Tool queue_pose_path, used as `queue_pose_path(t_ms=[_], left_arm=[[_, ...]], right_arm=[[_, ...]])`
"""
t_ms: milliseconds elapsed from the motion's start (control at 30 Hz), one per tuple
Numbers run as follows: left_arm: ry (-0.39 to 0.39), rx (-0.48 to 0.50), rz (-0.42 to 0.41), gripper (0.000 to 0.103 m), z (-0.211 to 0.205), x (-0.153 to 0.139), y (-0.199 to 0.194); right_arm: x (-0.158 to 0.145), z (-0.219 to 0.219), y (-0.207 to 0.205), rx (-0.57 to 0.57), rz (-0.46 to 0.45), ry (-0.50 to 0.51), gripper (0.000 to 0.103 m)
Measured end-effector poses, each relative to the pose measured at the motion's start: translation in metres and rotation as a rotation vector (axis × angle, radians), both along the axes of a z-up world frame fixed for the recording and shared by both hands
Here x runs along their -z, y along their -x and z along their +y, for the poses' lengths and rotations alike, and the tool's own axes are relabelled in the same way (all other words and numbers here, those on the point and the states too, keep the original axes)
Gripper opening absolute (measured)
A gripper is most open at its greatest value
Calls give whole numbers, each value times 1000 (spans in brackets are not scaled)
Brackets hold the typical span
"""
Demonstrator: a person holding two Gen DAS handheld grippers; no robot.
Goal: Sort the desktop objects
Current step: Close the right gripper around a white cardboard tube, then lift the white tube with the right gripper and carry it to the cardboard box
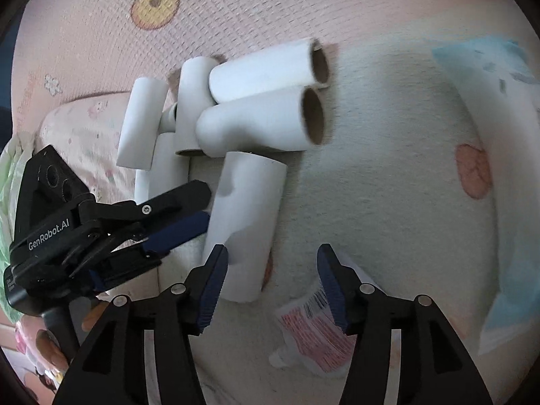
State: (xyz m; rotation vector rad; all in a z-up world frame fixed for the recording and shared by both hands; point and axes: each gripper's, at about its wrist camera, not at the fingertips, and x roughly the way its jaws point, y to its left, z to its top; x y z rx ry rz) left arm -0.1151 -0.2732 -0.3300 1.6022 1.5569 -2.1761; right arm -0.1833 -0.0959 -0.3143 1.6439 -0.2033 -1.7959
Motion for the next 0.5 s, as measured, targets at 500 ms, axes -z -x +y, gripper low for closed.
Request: queue_pose_path(t_ms=[500], left_arm=[[152, 202, 129, 45, 50, -44, -9]], right_arm=[[-13, 10, -20, 34, 39, 15, 45]])
